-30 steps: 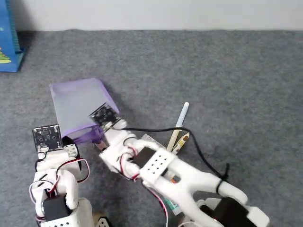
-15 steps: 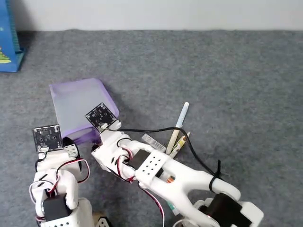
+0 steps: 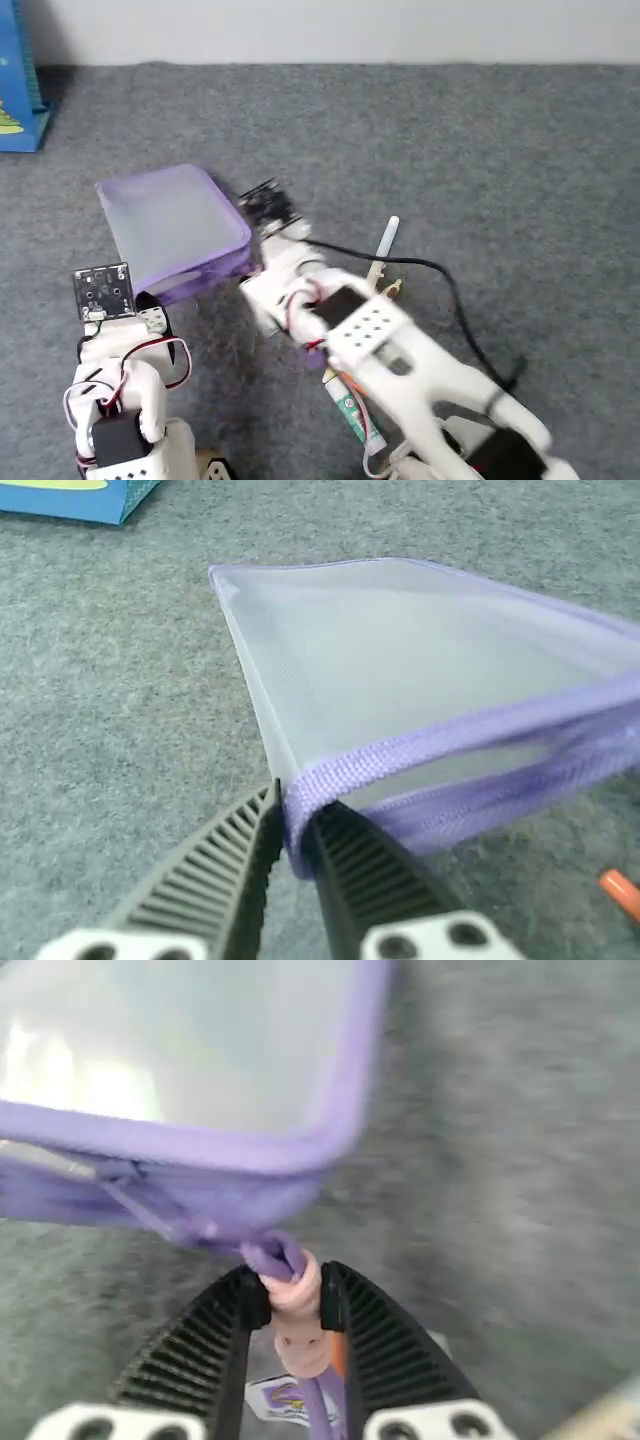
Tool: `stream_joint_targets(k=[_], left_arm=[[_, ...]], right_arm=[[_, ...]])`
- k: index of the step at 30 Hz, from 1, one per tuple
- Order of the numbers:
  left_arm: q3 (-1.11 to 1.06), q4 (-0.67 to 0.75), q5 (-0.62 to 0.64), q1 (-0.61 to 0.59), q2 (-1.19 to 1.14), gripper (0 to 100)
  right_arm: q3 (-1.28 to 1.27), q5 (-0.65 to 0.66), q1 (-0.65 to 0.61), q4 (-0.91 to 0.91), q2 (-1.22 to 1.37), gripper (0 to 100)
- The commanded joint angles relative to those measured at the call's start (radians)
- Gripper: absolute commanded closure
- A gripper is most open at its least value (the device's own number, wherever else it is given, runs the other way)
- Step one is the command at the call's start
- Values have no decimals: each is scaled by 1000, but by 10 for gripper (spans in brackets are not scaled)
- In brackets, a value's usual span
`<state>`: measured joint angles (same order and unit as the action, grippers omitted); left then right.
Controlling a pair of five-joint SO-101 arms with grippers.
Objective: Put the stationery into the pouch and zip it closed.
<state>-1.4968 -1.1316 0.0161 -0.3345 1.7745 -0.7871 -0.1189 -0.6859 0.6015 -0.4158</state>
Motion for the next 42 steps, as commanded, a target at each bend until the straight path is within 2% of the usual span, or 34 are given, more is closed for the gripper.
stream_joint_targets(k=[1,5,13,20,22,27,30,32,35,37,39,42], left_arm=[[61,0,15,-9,9,989],[61,2,15,-9,9,989],[61,28,12,-3,9,982],[41,43,17,-3,8,778],[18,58,17,-2,8,760],[-30,117,17,57,8,761],[-25,117,17,68,9,780],[-24,121,14,68,9,836],[-24,138,14,64,9,982],[-5,123,14,61,9,984],[25,81,14,60,9,989],[77,15,15,60,9,989]], right_arm=[[60,44,140,116,-157,991],[60,54,183,143,-193,991],[61,54,99,176,-206,991],[64,54,64,278,-418,991],[64,55,27,334,-516,991],[63,78,-51,429,-719,991],[63,87,-56,466,-756,991],[60,86,-56,481,-756,991],[60,91,-54,493,-759,980],[66,84,-54,529,-766,923],[66,74,-33,578,-766,819],[68,2,67,627,-763,705]])
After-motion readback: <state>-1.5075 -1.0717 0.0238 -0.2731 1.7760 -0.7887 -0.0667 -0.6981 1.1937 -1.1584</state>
